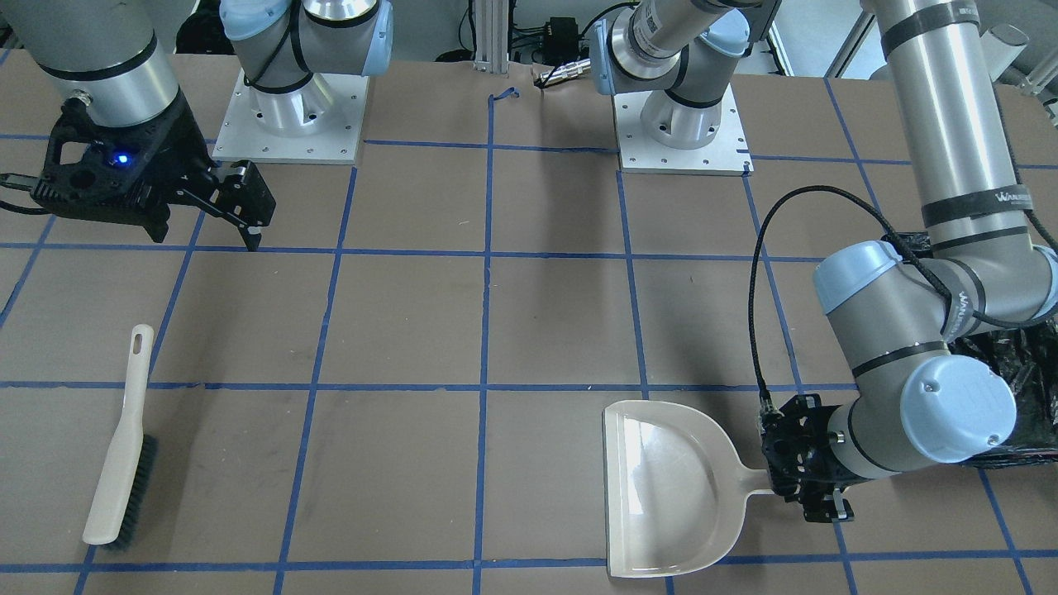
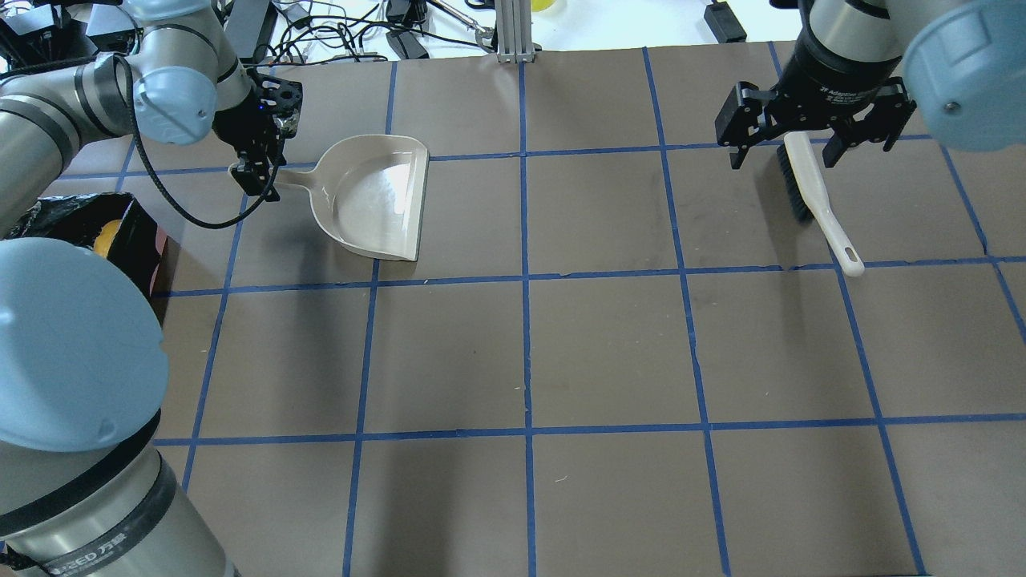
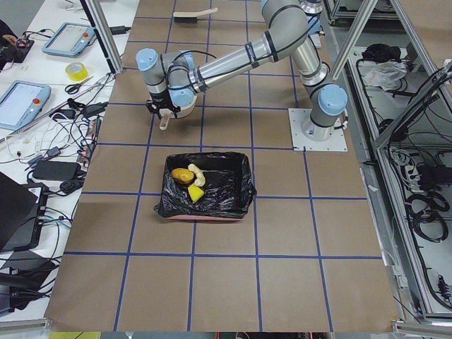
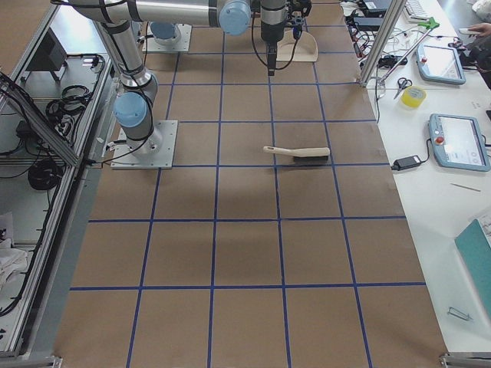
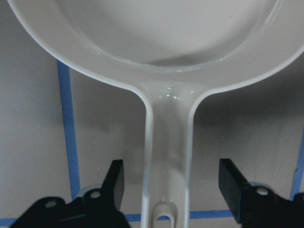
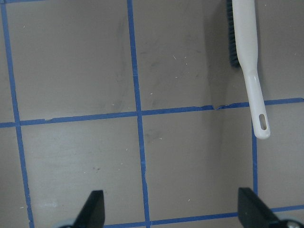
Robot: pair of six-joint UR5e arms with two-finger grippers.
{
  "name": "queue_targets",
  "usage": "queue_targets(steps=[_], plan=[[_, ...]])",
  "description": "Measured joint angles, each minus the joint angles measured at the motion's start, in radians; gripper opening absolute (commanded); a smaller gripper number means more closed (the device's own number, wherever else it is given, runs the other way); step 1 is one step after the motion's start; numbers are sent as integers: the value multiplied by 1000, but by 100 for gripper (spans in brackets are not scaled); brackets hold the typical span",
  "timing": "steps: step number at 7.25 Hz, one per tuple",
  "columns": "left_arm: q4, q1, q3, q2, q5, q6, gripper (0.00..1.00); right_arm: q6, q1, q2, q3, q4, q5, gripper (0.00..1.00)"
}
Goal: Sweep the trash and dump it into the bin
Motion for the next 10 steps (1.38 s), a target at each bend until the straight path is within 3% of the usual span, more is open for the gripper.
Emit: queue_targets(steps=[4,6,10], plan=[[-287,-2,-2,245,-6,-433,99,3,5,-11,-1,8,13,100],[-436,-3,-5,366,-10,-711,100,5,5,-12,-2,7,32,100],[-507,-8,-24,477,-12,-1305,100,4,5,-13,-1,15,26,100]])
